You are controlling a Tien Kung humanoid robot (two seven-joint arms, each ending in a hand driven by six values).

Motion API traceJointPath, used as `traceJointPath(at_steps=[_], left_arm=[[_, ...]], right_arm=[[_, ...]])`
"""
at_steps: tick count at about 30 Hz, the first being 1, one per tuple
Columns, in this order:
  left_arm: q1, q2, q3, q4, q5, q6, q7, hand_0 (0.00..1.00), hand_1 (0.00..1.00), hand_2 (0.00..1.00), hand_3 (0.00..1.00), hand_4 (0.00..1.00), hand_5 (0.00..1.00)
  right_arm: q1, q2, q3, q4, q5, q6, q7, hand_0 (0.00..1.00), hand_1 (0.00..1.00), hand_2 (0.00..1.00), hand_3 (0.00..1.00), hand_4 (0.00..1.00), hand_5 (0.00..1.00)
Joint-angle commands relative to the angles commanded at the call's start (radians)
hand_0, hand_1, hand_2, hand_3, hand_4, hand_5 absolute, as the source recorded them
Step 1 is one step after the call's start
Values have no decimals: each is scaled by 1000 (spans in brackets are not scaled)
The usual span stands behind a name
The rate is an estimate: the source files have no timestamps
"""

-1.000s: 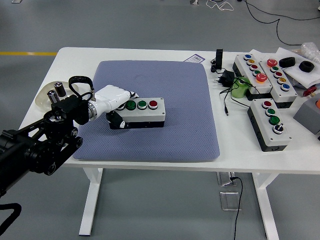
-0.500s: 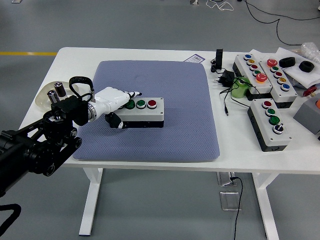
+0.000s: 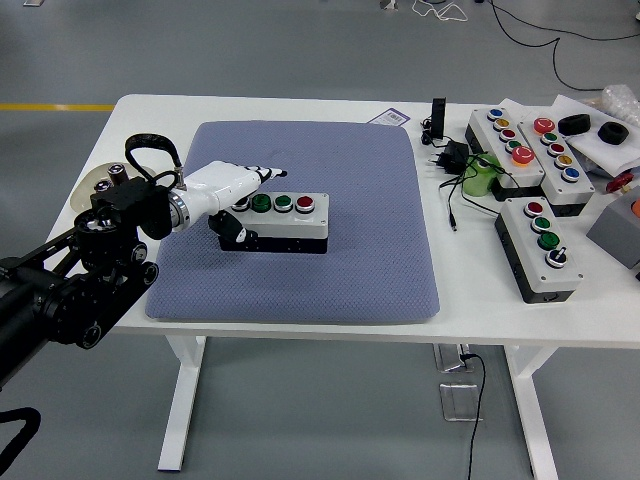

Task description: Pick up the button,place it on the desk,press the button,press the button

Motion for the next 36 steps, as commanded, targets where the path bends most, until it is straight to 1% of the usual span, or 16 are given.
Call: traceJointPath(at_steps=[2, 3, 8, 9, 11, 14, 15, 19, 20, 21, 23, 25, 26, 27, 31, 36], left_arm=[[8, 3, -30, -29, -1, -20, 3, 733, 857, 975, 998, 817, 2], [12, 4, -46, -46, 0, -32, 5, 780, 889, 987, 998, 831, 10], [40, 7, -115, -136, 17, -94, 12, 780, 889, 987, 998, 831, 10], [48, 7, -130, -161, 22, -110, 17, 732, 842, 918, 998, 769, 10], [62, 6, -145, -205, 34, -119, 36, 732, 842, 918, 998, 769, 10], [83, 5, -151, -271, 44, -129, 97, 732, 842, 918, 998, 769, 10], [89, 5, -152, -291, 44, -137, 119, 369, 387, 402, 928, 603, 2], [103, 5, -142, -358, 30, -193, 203, 369, 387, 402, 928, 603, 2], [101, 5, -131, -370, 25, -220, 225, 369, 387, 402, 928, 603, 2], [99, 4, -124, -374, 24, -239, 237, 86, 48, 83, 892, 502, 2], [96, 2, -111, -377, 29, -284, 257, 86, 48, 83, 892, 502, 2], [92, -2, -98, -371, 33, -311, 270, 86, 48, 83, 892, 502, 2], [91, -3, -93, -368, 34, -317, 274, 86, 48, 83, 892, 502, 2], [89, -5, -88, -361, 34, -324, 280, 69, 5, 57, 902, 453, 2], [87, -13, -81, -340, 40, -337, 299, 69, 5, 57, 902, 453, 2], [88, -9, -79, -343, 47, -353, 307, 66, 2, 53, 916, 444, 2]], right_arm=[[0, 0, -1, 0, 2, 0, 0, 637, 534, 558, 634, 235, 244], [0, 0, -1, 0, 2, 0, 0, 636, 534, 558, 634, 235, 244], [-2, 0, 0, 0, 4, -1, 0, 636, 534, 558, 634, 235, 244], [-3, 0, -1, 0, 4, -1, 0, 637, 534, 558, 635, 235, 244], [-3, 0, -4, 0, 5, -1, 0, 637, 534, 558, 635, 235, 244], [-5, 0, -5, 0, 7, -1, 0, 637, 534, 558, 635, 235, 244], [-6, 0, -5, 0, 7, -1, 0, 638, 534, 558, 635, 235, 244], [-7, 0, -7, 0, 8, -1, 0, 638, 534, 558, 635, 235, 244], [-7, 0, -8, 0, 9, 0, 0, 638, 534, 558, 635, 235, 244], [-7, 0, -9, 0, 9, 0, 0, 638, 534, 558, 635, 235, 243], [-7, 0, -9, -1, 9, 0, 0, 638, 534, 558, 635, 235, 243], [-6, 0, -7, -1, 6, 1, 0, 638, 534, 558, 635, 235, 243], [-5, 0, -5, 0, 5, 1, 0, 638, 534, 558, 635, 235, 243], [-4, 0, -3, -1, 4, 1, 0, 638, 533, 558, 635, 235, 244], [-2, 1, 8, -1, -2, 0, 1, 638, 533, 558, 635, 235, 244], [-2, 0, 14, -1, -7, 0, 1, 637, 533, 556, 635, 235, 243]])
